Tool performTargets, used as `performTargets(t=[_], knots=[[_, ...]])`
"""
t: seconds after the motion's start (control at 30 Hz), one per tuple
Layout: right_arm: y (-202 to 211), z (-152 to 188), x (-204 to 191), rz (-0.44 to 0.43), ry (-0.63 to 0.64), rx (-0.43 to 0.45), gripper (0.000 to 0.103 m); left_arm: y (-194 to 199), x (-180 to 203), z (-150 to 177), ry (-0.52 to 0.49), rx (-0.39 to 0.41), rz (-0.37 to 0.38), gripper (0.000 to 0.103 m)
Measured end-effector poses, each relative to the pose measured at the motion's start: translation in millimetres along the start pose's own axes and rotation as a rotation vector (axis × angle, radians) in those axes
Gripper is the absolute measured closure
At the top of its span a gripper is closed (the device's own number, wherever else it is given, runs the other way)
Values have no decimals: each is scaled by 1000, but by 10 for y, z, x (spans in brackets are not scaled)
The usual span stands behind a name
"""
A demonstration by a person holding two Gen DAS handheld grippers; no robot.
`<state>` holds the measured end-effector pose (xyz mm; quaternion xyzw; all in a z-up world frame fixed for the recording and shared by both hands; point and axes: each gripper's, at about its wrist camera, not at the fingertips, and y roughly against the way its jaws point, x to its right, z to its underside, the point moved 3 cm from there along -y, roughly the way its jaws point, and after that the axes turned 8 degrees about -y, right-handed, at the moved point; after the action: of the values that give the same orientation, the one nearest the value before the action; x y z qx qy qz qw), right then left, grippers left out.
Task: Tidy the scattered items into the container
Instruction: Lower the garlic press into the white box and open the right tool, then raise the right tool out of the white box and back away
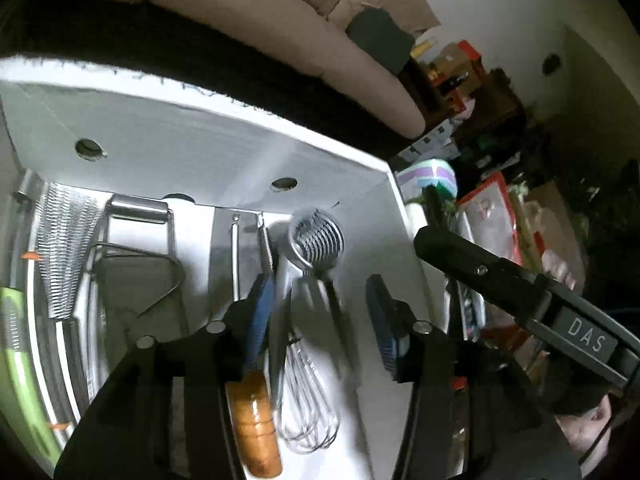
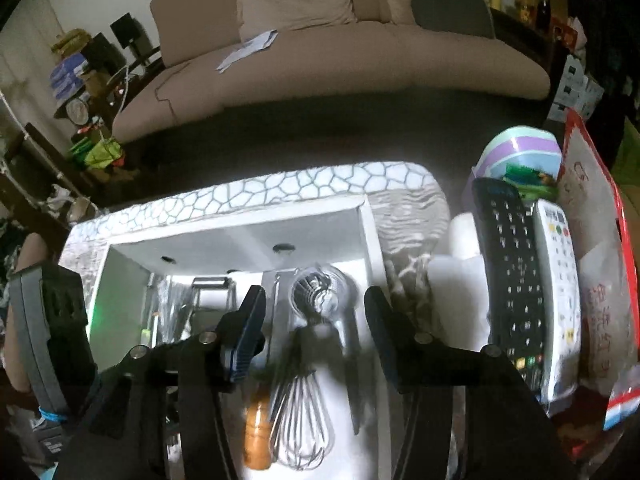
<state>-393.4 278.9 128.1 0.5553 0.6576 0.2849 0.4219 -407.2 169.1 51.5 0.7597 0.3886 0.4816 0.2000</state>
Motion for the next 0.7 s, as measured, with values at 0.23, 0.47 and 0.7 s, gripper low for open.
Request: performTargets(t=[0.23, 0.47, 0.7], knots=[[68, 342, 39, 18, 9, -27, 49, 147, 175, 203, -124, -61, -177, 38], [171, 637, 38, 52, 40, -36, 36, 371, 206, 541, -199, -125, -302, 12], [349, 831, 68, 56, 23, -8, 6, 730, 205, 642, -229, -102, -424, 4]])
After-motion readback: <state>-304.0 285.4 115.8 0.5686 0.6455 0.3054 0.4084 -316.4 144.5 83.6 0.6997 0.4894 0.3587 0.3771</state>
